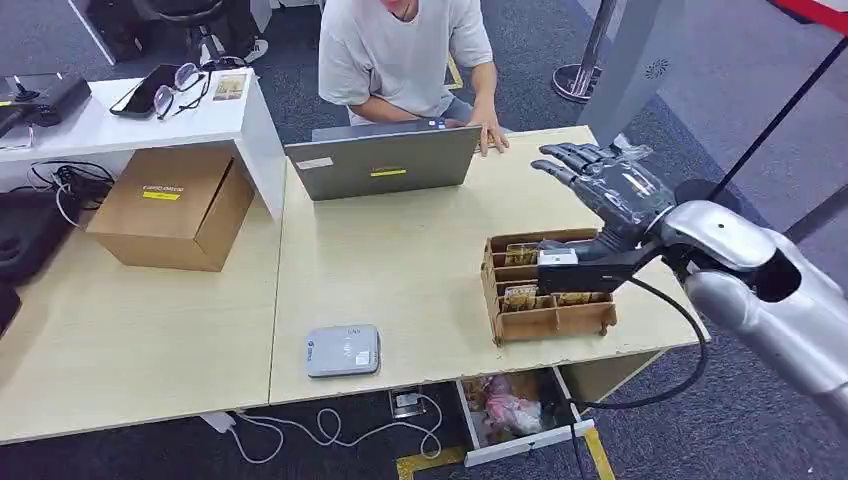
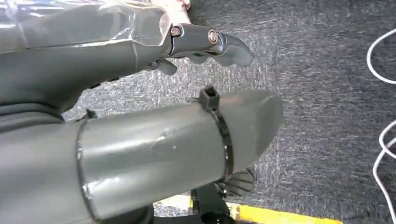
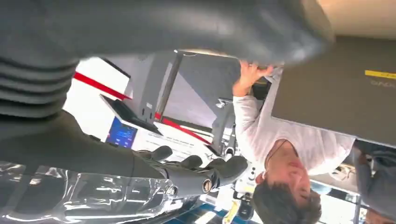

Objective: Pass the card to the sensor for recognition and then transmit it.

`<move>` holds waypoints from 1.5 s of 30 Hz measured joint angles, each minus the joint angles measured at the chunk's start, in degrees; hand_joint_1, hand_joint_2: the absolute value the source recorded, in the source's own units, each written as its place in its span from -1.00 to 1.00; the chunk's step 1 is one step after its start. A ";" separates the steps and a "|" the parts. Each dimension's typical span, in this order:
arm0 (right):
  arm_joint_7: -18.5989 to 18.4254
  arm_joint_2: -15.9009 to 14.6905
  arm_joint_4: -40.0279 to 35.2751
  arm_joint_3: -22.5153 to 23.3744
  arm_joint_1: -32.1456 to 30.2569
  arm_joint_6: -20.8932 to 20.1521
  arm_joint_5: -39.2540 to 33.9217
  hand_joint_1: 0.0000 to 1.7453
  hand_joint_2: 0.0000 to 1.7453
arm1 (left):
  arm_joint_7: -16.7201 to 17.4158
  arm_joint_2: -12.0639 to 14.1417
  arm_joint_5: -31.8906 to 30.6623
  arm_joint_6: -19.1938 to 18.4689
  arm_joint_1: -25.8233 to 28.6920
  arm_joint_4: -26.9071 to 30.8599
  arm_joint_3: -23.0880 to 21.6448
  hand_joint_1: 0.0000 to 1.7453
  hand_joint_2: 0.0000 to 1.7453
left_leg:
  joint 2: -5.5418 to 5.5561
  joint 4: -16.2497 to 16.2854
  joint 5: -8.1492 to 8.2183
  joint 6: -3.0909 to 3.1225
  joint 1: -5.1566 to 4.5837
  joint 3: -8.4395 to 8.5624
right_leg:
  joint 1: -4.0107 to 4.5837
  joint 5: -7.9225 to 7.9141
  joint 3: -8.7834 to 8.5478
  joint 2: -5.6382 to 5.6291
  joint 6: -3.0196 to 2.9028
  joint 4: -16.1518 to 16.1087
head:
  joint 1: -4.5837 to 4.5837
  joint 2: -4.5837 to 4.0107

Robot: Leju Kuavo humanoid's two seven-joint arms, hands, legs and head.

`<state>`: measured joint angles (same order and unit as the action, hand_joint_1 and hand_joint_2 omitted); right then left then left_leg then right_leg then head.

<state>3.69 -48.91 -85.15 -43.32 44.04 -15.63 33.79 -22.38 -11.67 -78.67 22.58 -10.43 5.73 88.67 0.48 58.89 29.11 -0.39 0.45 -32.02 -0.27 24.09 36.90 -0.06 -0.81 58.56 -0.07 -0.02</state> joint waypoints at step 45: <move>-3.21 2.23 10.36 -21.81 10.38 0.24 -6.49 -1.00 1.00 | 0.00 0.44 5.01 -0.46 1.33 0.00 0.00 -1.00 -1.00 | 0.02 0.00 0.00 0.00 0.00 -0.03 | 0.00 0.00 0.00 0.03 0.00 0.00 | 0.00 0.00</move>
<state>0.48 -46.69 -74.80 -65.13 54.41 -15.39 27.30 -22.38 -11.23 -73.66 22.12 -9.10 5.73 88.67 0.50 58.89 29.10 -0.38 0.46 -32.05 -0.27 24.09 36.89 -0.03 -0.81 58.56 -0.07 -0.02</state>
